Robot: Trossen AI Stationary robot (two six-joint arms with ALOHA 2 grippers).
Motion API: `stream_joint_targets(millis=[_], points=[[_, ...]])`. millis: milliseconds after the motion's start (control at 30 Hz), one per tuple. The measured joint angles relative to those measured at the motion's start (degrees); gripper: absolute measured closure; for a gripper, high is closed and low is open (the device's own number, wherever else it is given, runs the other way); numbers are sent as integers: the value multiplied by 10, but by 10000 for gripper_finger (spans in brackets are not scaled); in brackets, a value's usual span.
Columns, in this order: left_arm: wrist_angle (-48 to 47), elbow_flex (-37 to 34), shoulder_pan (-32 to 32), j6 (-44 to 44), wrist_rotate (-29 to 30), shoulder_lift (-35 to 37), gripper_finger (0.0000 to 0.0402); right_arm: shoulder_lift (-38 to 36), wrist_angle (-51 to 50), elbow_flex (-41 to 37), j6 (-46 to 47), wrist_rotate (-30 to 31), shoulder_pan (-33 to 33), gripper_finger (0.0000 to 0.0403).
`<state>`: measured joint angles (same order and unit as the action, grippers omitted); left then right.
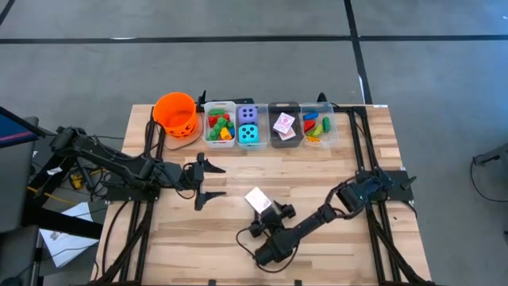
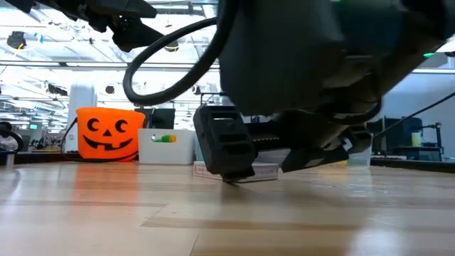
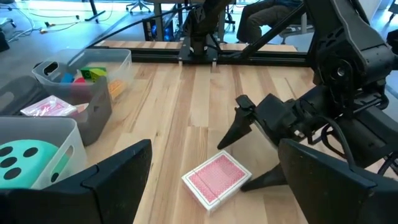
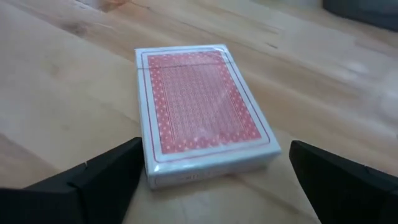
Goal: Pick & Place Toys
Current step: Put the red deck of cards into the black bin
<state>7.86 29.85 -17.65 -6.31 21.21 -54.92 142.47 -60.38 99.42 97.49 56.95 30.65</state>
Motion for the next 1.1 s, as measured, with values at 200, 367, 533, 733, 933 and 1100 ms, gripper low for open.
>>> stream_joint_targets(millis=[200,367,533,733,933,1100], points=[[0,0,0,0,0,0,60,-1,50,-1,-75,2,-18,7],[0,0,0,0,0,0,60,-2,96,-1,-129,-3,-31,8],[0,0,0,0,0,0,60,-2,123,-1,-166,-10,-40,10],[-1,0,0,-2,0,0,60,-3,136,0,-165,-26,-46,49],[-3,0,0,-1,0,0,60,-3,135,1,-157,-30,-48,103],[-14,0,0,-2,0,0,60,-11,133,0,-156,-36,-48,103]])
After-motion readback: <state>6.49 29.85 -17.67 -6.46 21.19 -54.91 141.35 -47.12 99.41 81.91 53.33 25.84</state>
